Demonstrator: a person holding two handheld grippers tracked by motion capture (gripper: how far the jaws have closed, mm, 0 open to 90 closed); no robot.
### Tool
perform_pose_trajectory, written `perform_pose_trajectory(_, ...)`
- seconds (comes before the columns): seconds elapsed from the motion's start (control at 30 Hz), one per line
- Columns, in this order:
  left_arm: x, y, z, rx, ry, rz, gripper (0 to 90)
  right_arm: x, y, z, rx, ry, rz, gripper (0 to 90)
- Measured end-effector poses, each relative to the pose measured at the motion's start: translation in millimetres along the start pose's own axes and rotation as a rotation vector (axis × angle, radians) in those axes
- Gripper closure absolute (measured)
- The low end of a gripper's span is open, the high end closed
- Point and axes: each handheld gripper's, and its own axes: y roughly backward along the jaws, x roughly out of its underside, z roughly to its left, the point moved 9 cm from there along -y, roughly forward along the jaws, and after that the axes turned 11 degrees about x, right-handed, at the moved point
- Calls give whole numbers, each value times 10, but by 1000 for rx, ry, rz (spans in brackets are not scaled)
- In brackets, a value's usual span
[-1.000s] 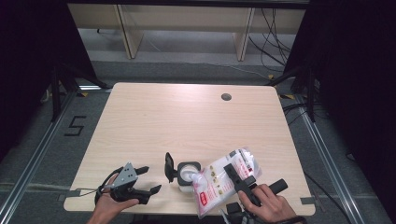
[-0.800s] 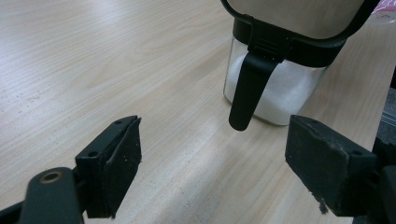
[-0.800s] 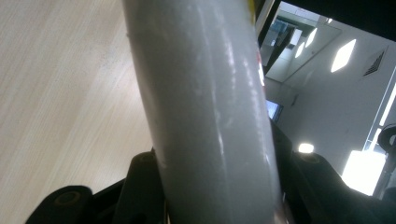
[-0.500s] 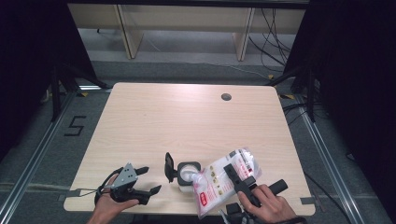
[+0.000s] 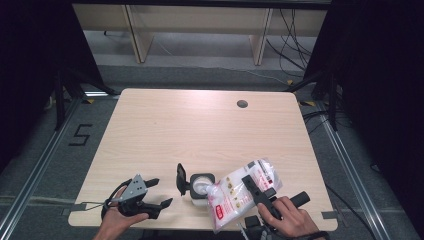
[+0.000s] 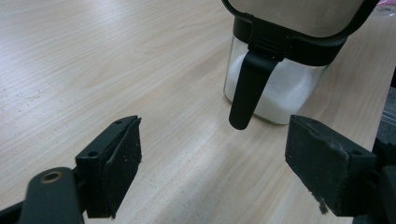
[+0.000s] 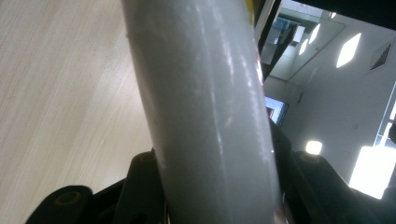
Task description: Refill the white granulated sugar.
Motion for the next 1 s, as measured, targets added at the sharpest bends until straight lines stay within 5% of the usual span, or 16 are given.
perform_pose_trajectory(0.07,-11,-14,-10,2,31,-20,179,-8,-7,-14,4,11,-14,628)
perform_pose_trajectory(0.1,-8,-6,9,3,-2,-4,179,-13,-13,-21,5,17,-23,628)
perform_pose_trajectory(0.13,1,-14,-10,4,26,-11,179,-3,-7,-3,-2,3,-12,628)
perform_pose_trajectory(0.2,-4,3,4,1,-8,1,179,3,-7,8,-3,-8,-8,628)
perform_pose_trajectory(0.23,-5,-8,-9,4,28,-14,180,9,-4,13,-15,-5,-5,629)
perform_pose_trajectory(0.3,7,8,29,-4,-15,11,180,11,-16,18,-21,-10,-19,629)
perform_pose_trajectory(0.4,1,9,11,-6,12,-5,180,22,-16,44,-19,-37,-12,631)
perform_pose_trajectory(0.53,7,8,19,3,-7,7,180,22,-32,58,-33,-32,-24,635)
perform_pose_trajectory(0.63,-6,0,18,0,2,-4,180,33,-24,108,-33,-75,-12,640)
perform_pose_trajectory(0.77,-1,-13,-12,1,33,-16,180,28,-58,121,-39,-41,-34,650)
perform_pose_trajectory(0.8,-2,3,16,5,-9,2,180,38,-49,141,-39,-52,-19,651)
perform_pose_trajectory(1.0,-4,-7,14,3,1,-4,179,19,-78,231,-60,-47,-20,661)
